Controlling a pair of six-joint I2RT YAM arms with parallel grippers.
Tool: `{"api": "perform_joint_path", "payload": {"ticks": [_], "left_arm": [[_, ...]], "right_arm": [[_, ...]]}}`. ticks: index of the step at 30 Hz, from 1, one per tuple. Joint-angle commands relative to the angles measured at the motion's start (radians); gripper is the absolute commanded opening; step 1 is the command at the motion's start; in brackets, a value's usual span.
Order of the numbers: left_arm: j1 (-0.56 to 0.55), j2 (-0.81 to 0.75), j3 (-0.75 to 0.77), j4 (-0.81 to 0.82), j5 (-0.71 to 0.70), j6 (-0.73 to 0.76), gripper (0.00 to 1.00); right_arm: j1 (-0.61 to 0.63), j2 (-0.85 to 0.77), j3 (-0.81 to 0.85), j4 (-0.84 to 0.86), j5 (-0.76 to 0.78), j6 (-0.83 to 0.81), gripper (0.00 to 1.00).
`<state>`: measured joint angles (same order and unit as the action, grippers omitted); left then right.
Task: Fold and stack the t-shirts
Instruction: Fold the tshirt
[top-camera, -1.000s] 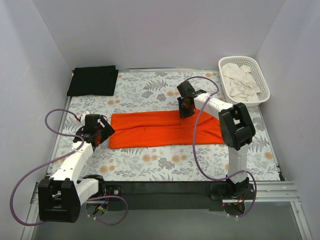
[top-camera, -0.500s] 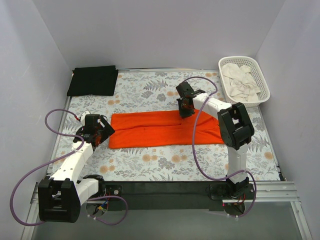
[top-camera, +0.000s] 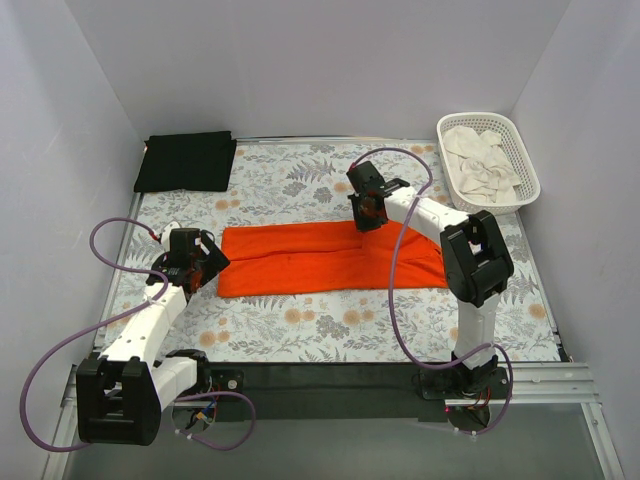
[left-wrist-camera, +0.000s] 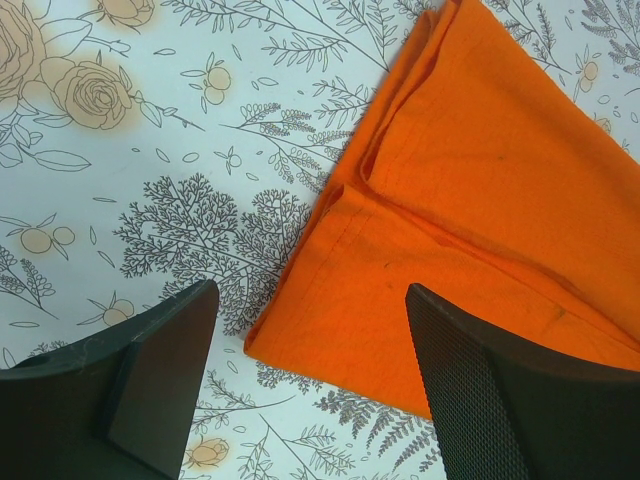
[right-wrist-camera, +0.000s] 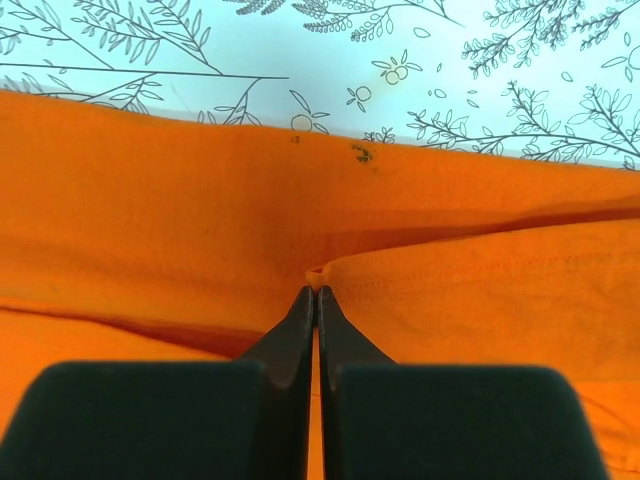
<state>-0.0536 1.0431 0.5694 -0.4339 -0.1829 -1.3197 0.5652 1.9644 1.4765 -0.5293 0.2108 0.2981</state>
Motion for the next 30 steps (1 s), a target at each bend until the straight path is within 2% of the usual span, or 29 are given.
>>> {"api": "perform_joint_path", "payload": {"ticks": [1, 6, 8, 10, 13, 17, 20, 26, 30], "left_arm": [[0.001, -0.023, -0.002, 0.015, -0.012, 0.013, 0.70], [0.000, -0.025, -0.002, 0.015, -0.009, 0.013, 0.70], [0.000, -0.025, -0.002, 0.015, -0.009, 0.014, 0.70], [0.000, -0.026, -0.003, 0.014, -0.007, 0.014, 0.70], [0.000, -0.028, -0.002, 0.008, -0.001, 0.017, 0.70], [0.000, -0.031, 0.026, -0.009, 0.043, 0.010, 0.70], [-0.009, -0.020, 0.064, -0.031, 0.098, -0.015, 0.64], [-0.052, 0.031, 0.084, -0.036, 0.219, -0.095, 0.58], [-0.075, 0.086, 0.060, -0.002, 0.229, -0.121, 0.58]], "right_arm": [[0.009, -0.050, 0.002, 0.002, 0.018, -0.023, 0.01], [0.010, -0.035, -0.007, 0.006, 0.001, -0.030, 0.02], [0.010, -0.035, -0.016, 0.008, -0.004, -0.028, 0.08], [0.010, -0.045, -0.027, 0.006, 0.004, -0.024, 0.21], [0.009, -0.094, -0.053, 0.002, 0.021, -0.020, 0.32], [-0.014, -0.226, -0.131, -0.005, 0.039, -0.014, 0.34], [-0.062, -0.321, -0.232, -0.003, 0.015, 0.012, 0.33], [-0.227, -0.459, -0.471, 0.032, -0.102, 0.062, 0.31], [-0.374, -0.534, -0.626, 0.090, -0.149, 0.094, 0.29]]}}
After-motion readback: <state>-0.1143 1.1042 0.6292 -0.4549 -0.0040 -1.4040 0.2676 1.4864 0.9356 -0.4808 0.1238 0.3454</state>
